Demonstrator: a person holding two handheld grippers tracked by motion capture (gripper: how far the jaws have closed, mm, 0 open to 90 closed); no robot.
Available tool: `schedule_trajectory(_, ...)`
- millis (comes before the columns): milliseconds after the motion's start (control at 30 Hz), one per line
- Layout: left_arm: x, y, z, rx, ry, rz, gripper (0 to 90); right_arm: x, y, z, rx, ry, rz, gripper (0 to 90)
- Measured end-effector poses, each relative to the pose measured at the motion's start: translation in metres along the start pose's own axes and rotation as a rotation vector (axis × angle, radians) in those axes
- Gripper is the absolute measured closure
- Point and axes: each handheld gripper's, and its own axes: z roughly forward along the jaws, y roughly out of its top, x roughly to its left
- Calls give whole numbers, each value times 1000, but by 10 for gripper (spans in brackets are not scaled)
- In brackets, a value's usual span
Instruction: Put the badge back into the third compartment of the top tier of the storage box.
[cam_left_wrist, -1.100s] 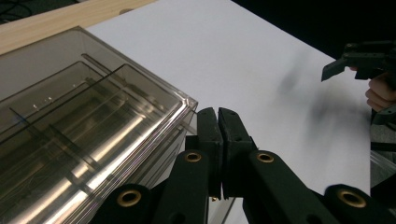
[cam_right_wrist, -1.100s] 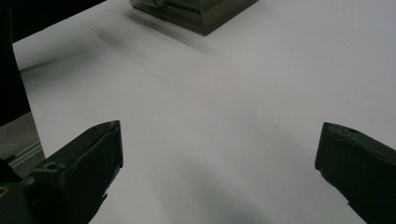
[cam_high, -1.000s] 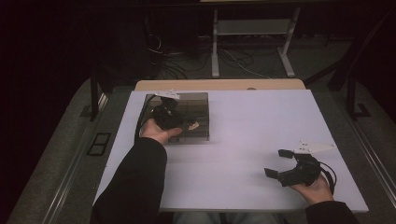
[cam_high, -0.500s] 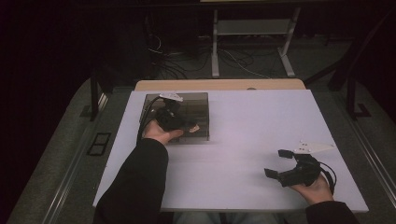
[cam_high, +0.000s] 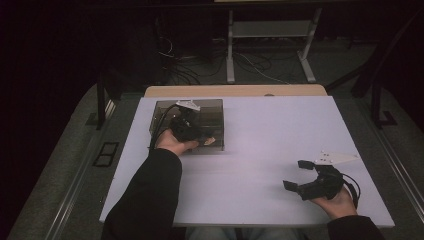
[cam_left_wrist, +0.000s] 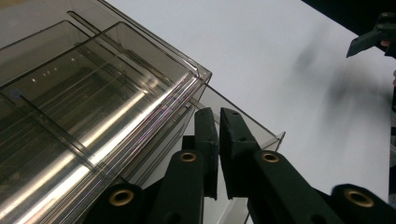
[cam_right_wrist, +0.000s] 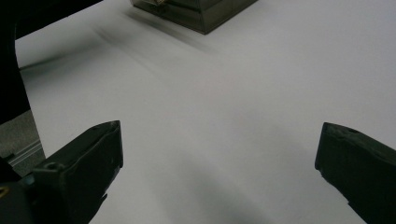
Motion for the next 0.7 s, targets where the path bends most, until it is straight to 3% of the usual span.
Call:
schedule_trajectory(233, -2, -1, -7, -18, -17, 11, 714, 0, 0, 0, -2, -2, 0, 3)
schedule_trajectory(400, -7, -1, -14, -40, -59, 27, 517, 0, 0, 0, -1, -1, -1, 2)
schedule_trajectory(500, -10, -1, -19, -49, -63, 37, 417, 0, 0, -1, -5, -3, -1, 3)
schedule_trajectory(700, -16, -3, -29, -73, -79, 34, 296, 0, 0, -1, -6, -2, 0, 2)
